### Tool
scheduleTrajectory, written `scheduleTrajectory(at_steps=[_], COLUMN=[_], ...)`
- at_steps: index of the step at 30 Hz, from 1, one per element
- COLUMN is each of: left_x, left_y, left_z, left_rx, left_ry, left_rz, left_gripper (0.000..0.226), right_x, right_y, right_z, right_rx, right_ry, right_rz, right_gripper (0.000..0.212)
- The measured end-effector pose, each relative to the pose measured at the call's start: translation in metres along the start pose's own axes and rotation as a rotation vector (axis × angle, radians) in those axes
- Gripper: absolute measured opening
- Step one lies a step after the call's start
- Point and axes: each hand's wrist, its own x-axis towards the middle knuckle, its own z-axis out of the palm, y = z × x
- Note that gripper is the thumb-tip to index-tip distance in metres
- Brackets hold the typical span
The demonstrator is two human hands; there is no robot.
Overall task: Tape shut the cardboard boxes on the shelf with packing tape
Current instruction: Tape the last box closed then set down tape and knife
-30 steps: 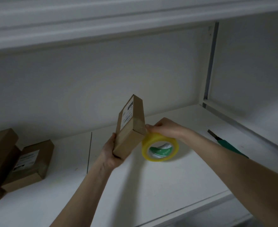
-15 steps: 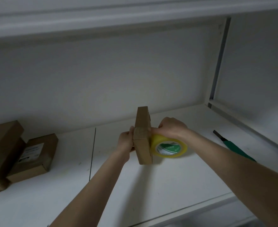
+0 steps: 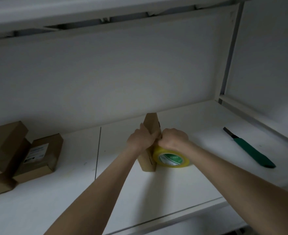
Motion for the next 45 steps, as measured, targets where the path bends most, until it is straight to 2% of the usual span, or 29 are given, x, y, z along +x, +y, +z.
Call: scheduleTrajectory(at_steps=[1, 3, 6, 9, 11, 13, 18, 23, 24, 27, 29, 33, 36, 38, 45], left_x=[0.002, 0.008, 0.015, 0.015, 0.009, 0.004, -0.007, -0.011, -0.011, -0.012, -0.013, -0.014, -0.013, -0.013, -0.015], left_y=[0.003, 0.001, -0.015, -0.031, -0.036, -0.039, -0.041, -0.054, -0.058, -0.066, -0.069, -0.069, -0.072, -0.075, -0.072], left_z=[0.001, 0.0, -0.003, -0.006, -0.008, -0.009, -0.012, -0.031, -0.032, -0.025, -0.021, -0.02, -0.023, -0.023, -0.021], left_rx=[0.041, 0.019, -0.089, -0.417, -0.74, -0.924, -1.095, -1.108, -1.105, -1.149, -1.186, -1.252, -1.275, -1.239, -1.341], left_ry=[-0.018, -0.013, 0.013, 0.028, 0.012, -0.003, 0.039, 0.079, 0.08, 0.073, 0.08, 0.101, 0.111, 0.091, 0.01], left_rz=[-0.011, -0.034, -0.012, -0.026, -0.06, -0.058, -0.059, -0.027, -0.025, -0.052, -0.064, -0.081, -0.088, -0.055, -0.12], left_gripper=[0.081, 0.069, 0.056, 0.048, 0.036, 0.033, 0.029, 0.023, 0.025, 0.027, 0.024, 0.02, 0.021, 0.022, 0.024], right_x=[-0.001, -0.003, -0.005, -0.01, -0.008, -0.006, 0.001, 0.01, 0.012, 0.01, 0.01, 0.009, 0.006, 0.005, 0.006], right_y=[0.0, 0.006, 0.031, 0.047, 0.048, 0.042, 0.026, 0.035, 0.039, 0.044, 0.044, 0.041, 0.044, 0.045, 0.043], right_z=[0.0, -0.003, -0.008, -0.019, -0.029, -0.039, -0.057, -0.055, -0.052, -0.051, -0.053, -0.052, -0.049, -0.047, -0.04], right_rx=[-0.001, 0.094, 0.383, 0.657, 0.705, 0.669, 0.606, 0.129, 0.134, 0.387, 0.428, 0.25, 0.004, -0.011, -0.045], right_ry=[-0.004, -0.053, -0.188, -0.232, -0.229, -0.195, -0.088, -0.039, -0.053, -0.104, -0.091, -0.023, -0.02, -0.033, -0.045], right_rz=[-0.011, -0.044, -0.102, -0.123, -0.154, -0.187, -0.21, -0.145, -0.137, -0.131, -0.125, -0.095, -0.067, -0.053, 0.008], right_gripper=[0.045, 0.049, 0.049, 0.038, 0.033, 0.035, 0.038, 0.066, 0.068, 0.057, 0.053, 0.052, 0.06, 0.064, 0.067])
